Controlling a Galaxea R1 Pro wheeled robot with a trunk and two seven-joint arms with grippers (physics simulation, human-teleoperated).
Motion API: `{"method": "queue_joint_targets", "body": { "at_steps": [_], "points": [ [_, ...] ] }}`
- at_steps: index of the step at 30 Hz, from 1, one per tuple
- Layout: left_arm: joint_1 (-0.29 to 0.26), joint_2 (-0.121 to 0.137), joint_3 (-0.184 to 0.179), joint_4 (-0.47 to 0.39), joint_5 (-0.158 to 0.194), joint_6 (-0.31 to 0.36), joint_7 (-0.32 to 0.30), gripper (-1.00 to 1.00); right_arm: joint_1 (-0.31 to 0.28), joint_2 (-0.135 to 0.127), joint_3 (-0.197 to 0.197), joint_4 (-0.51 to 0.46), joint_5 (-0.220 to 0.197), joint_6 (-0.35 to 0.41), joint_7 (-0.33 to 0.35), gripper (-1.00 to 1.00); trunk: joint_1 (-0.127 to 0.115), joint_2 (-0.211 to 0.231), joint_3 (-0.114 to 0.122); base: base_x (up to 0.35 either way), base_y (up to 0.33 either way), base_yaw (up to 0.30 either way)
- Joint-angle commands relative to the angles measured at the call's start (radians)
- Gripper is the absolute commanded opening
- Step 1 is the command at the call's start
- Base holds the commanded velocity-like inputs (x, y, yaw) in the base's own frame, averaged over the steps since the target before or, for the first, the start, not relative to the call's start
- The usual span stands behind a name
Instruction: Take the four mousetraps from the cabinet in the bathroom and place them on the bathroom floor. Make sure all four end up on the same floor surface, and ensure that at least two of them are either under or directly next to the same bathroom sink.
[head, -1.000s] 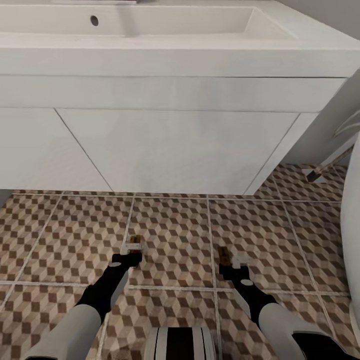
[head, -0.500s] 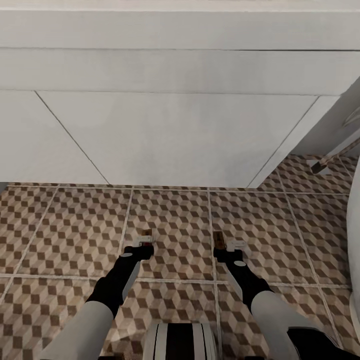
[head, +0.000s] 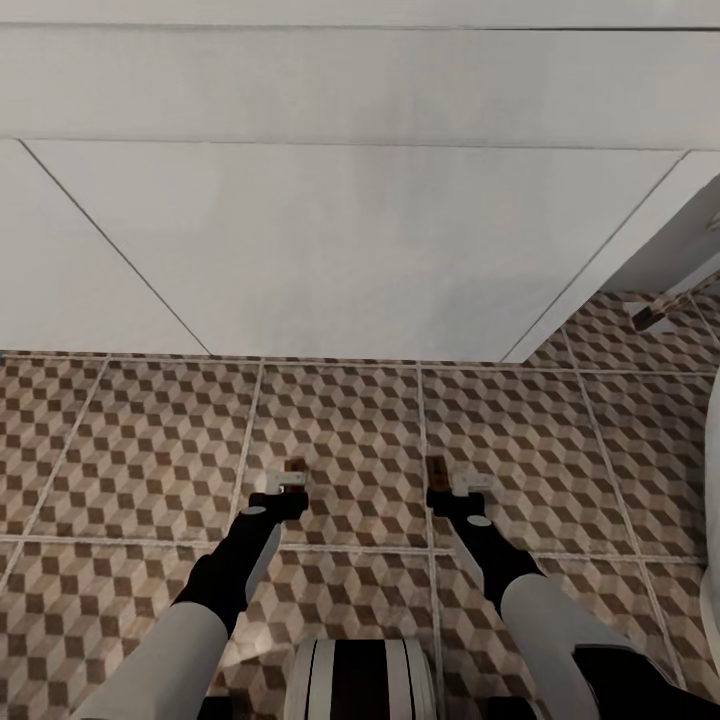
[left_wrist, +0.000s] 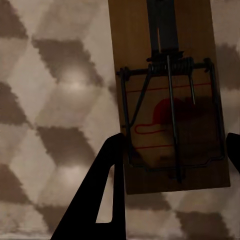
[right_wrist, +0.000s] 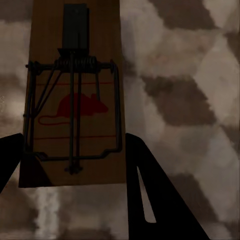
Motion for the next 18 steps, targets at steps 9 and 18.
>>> {"method": "queue_joint_targets", "body": {
  "at_steps": [9, 18],
  "points": [
    [0.001, 0.002, -0.001, -0.016, -0.003, -0.003, 0.008, -1.00, -0.001, 0.006, -0.003, -0.011, 0.017, -0.003, -0.001, -1.00, 0.000, 0.000, -0.001, 0.000, 0.000, 0.000],
    [0.001, 0.001, 0.000, -0.017, -0.003, -0.004, 0.008, -1.00, -0.001, 0.006, -0.003, -0.011, 0.018, -0.005, 0.000, -1.00, 0.003, -0.002, -0.031, 0.000, 0.000, 0.000]
  ]
}}
